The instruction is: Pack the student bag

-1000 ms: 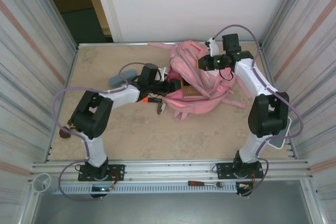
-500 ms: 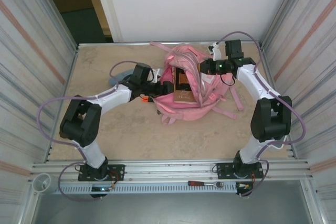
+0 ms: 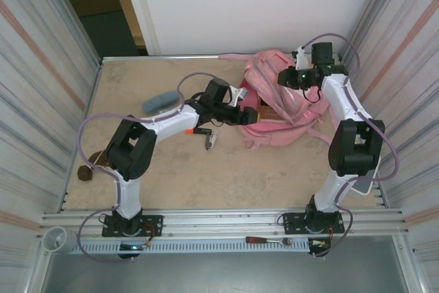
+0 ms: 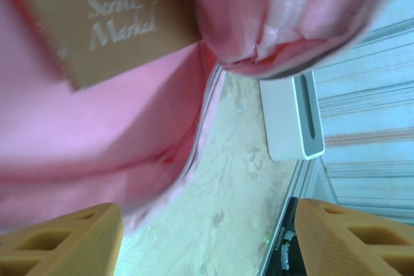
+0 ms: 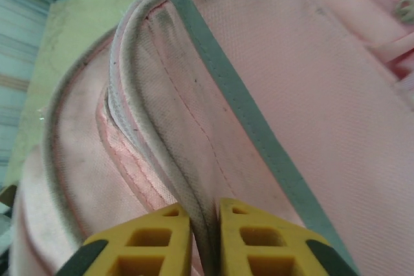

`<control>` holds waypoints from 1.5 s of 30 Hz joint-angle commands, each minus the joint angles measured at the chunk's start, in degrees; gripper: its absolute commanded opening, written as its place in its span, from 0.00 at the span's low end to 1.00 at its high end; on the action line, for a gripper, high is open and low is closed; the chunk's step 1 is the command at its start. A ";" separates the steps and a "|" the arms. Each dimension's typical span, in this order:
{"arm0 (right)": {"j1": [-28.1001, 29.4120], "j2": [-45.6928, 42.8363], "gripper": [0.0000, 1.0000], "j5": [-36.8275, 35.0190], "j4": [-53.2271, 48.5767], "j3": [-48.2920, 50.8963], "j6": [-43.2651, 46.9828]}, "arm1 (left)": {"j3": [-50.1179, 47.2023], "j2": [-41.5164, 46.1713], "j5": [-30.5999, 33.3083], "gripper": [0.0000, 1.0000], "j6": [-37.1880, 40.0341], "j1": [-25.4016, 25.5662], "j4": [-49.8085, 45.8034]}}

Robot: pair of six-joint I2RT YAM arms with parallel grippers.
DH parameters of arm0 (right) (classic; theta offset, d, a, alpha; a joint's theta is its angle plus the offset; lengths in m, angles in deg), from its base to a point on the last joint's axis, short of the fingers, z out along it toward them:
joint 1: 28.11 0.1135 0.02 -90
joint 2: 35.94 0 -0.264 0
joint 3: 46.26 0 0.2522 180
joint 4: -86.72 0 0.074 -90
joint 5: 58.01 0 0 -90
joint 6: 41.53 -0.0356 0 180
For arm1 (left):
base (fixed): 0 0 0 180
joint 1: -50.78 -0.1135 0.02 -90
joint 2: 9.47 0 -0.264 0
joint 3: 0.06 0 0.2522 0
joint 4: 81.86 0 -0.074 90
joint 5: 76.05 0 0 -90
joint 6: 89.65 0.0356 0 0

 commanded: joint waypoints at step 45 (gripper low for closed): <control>-1.66 13.39 0.99 -32.31 -3.47 -16.31 3.99 | 1.10 5.14 33.21 0.84 14.43 -34.11 -19.33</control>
